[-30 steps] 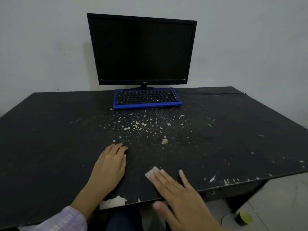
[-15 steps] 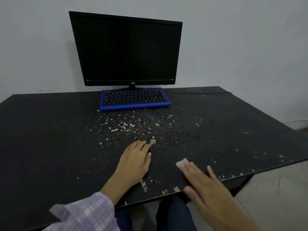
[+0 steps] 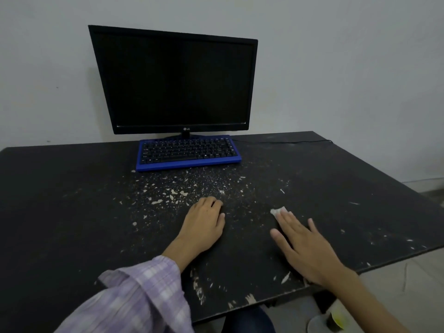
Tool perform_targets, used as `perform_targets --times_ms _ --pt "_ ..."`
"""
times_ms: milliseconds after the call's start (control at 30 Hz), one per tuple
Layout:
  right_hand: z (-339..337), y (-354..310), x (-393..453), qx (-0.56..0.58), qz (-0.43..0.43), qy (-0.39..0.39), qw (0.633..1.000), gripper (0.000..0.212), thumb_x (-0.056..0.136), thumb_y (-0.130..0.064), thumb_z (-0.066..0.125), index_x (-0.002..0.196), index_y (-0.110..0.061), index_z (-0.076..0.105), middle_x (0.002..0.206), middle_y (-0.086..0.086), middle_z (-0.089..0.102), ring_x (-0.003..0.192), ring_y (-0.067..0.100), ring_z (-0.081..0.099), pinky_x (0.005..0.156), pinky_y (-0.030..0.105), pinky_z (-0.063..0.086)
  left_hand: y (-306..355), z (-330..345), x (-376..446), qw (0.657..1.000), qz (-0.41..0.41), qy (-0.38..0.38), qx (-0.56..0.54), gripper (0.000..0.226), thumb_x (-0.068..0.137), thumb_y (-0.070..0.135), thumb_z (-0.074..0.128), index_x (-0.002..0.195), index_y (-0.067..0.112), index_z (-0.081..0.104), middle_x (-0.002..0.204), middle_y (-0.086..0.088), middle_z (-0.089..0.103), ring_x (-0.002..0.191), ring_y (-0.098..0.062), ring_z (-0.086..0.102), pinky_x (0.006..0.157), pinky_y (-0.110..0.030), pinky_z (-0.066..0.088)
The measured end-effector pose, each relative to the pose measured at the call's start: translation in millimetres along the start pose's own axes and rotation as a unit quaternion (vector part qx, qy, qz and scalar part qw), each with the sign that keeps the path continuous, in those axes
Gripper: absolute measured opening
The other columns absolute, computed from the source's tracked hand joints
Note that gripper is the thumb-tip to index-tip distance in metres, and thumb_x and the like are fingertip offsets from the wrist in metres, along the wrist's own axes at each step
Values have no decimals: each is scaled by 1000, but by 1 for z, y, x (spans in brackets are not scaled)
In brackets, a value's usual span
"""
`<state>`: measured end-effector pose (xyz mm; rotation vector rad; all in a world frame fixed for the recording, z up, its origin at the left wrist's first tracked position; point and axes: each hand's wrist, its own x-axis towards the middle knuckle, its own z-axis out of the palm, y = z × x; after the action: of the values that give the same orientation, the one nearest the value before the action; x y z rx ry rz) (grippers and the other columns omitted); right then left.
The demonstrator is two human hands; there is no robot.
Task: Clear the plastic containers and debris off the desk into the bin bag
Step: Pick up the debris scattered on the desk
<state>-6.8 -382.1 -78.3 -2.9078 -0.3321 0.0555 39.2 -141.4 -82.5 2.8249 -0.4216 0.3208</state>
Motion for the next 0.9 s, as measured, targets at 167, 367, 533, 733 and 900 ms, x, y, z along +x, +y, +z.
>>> perform_targets --times_ms 167,367,533,733,900 --pt "-1 -21 40 3 -44 -20 999 90 74 -74 -5 152 -28 -4 159 -10 -7 145 3 -8 119 36 -6 4 9 50 1000 -26 -13 3 41 98 31 38 133 12 43 136 -5 45 124 -19 42 105 -34 38" --pt "-6 -17 114 -9 -30 -44 999 81 86 -70 5 152 -23 -1 160 -5 -3 147 8 -3 119 43 -5 -4 15 100 999 -48 -13 15 39 97 30 38 131 12 44 134 -7 46 124 -22 42 105 -37 37" --pt "-9 -8 172 -21 -3 -34 999 81 90 -68 9 153 -18 2 161 0 0 148 12 0 117 48 -4 -17 18 122 998 -63 -13 5 44 97 32 38 136 11 39 143 -9 39 132 -22 36 111 -37 31" --pt "-16 0 231 -32 20 -37 999 90 84 -75 5 153 -17 4 161 2 2 148 16 2 115 55 -3 -20 24 122 998 -68 7 1 46 97 33 37 138 12 38 143 -7 39 133 -20 34 114 -37 27" --pt "-23 2 268 -17 33 -44 998 89 83 -75 1 153 -20 7 161 2 3 148 18 4 114 58 -3 -21 26 125 997 -83 8 0 43 97 34 36 135 13 41 136 -6 44 126 -20 40 110 -36 32"
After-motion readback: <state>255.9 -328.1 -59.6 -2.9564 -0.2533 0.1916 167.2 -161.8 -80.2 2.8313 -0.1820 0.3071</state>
